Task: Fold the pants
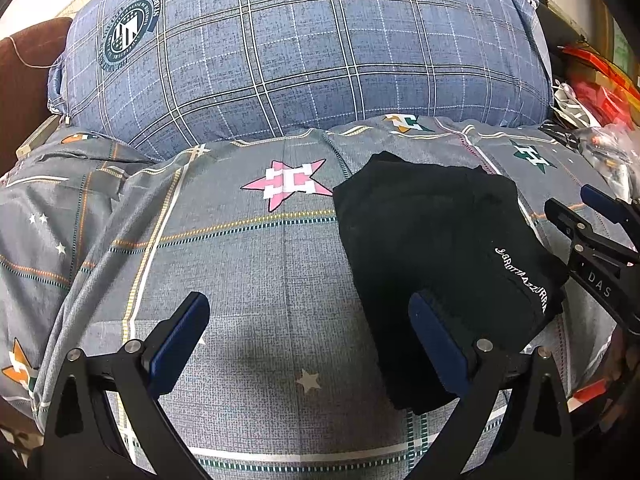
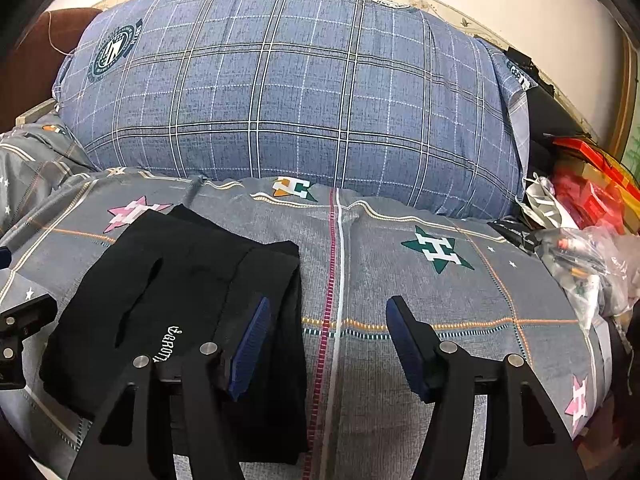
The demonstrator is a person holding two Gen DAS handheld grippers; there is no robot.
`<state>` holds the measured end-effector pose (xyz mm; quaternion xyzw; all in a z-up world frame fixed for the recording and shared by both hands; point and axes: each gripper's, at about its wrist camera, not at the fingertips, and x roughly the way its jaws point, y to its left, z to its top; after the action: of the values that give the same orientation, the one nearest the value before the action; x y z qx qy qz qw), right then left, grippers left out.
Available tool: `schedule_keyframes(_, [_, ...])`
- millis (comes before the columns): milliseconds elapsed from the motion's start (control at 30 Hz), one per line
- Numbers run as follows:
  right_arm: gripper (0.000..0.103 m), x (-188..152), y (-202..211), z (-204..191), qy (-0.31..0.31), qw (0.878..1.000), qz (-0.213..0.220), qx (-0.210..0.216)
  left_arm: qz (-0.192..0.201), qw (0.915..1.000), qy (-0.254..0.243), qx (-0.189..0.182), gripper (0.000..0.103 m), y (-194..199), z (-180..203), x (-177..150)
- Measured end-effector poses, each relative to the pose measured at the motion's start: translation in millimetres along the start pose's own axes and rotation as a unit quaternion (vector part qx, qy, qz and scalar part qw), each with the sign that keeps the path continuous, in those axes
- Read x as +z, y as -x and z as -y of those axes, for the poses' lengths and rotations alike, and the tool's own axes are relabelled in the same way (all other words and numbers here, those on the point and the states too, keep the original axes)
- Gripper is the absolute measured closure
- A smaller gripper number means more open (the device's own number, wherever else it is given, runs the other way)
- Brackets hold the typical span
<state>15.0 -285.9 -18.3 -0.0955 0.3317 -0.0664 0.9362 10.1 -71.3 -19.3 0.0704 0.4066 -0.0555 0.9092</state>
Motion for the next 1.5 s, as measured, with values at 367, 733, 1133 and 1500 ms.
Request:
schedule_keyframes(367, [0.039,-4.5,-7.5,22.4,-0.047,0.999,-0.02,0.013,0.0,0.9999,0.014,0.008,0.002,-2.4,-12.3,-0.4])
schedule_keyframes(733, [0.037,-7.1,-11.7,21.5,-0.045,0.998,-0.034,0.027,-0.016,0.9998,0.006,0.011,0.002,-10.4,-10.2,-6.0])
schedule_keyframes(1133, [0.035,-4.5,-19.2,26.7,-0.088,0.993,-0.046,0.065,0.002,0.9999,-0.006,0.014,0.002,-0.8,-3.2,5.5])
schedule_keyframes(1500, [0.035,-4.5,-17.4,26.6,-0.093,0.992,-0.043,0.073,-0.001,0.9996,-0.023,0.015,0.002,0.7,4.7,4.8])
